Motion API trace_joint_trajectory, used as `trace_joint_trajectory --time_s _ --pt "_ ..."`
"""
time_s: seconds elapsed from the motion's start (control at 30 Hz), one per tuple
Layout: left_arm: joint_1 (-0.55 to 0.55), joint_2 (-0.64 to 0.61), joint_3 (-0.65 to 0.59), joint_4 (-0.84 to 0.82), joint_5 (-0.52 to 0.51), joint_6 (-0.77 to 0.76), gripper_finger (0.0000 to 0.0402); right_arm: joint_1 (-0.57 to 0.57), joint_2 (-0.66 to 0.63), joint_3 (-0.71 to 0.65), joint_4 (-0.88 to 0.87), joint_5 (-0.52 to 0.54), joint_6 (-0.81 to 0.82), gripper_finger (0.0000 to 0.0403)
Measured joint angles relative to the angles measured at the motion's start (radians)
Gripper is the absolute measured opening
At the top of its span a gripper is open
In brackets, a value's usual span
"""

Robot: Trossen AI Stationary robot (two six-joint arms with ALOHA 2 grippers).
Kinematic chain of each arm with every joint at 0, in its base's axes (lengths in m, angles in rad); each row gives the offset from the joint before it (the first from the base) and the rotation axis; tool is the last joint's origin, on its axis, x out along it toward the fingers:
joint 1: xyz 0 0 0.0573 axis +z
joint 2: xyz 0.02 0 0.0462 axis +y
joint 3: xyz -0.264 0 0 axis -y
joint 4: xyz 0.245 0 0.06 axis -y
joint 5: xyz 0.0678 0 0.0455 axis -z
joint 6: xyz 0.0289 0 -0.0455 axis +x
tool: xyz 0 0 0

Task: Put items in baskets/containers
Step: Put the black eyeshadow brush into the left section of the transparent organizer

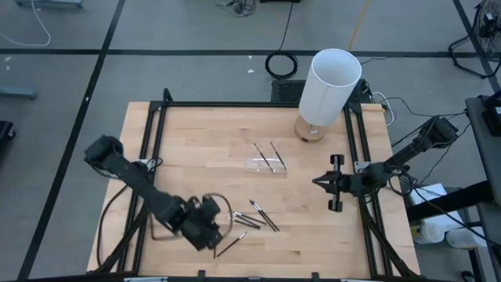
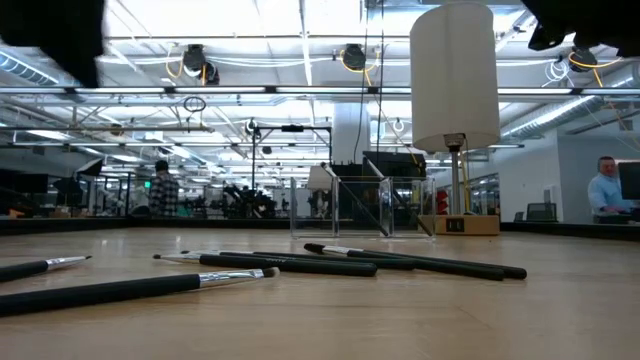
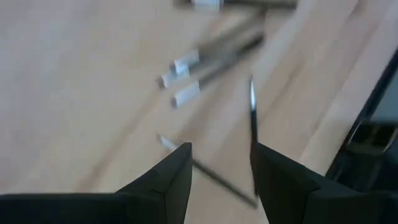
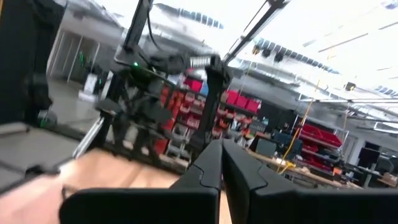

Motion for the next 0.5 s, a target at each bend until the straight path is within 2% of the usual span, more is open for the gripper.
trace_joint_trajectory --time_s 0.17,0.33,0.5 --pt "-0.013 0.143 0.093 0.008 0.151 -0.025 0.017 0.0 0.0 0.0 -0.077 0.002 -0.032 0.0" --pt "0.011 0.24 0.181 0.096 0.138 0.074 0.017 0.0 0.0 0.0 -0.04 0.0 -0.043 0.0" --pt "0.067 0.364 0.31 0.057 0.151 0.201 0.017 0.0 0.0 0.0 -0.069 0.0 -0.015 0.0"
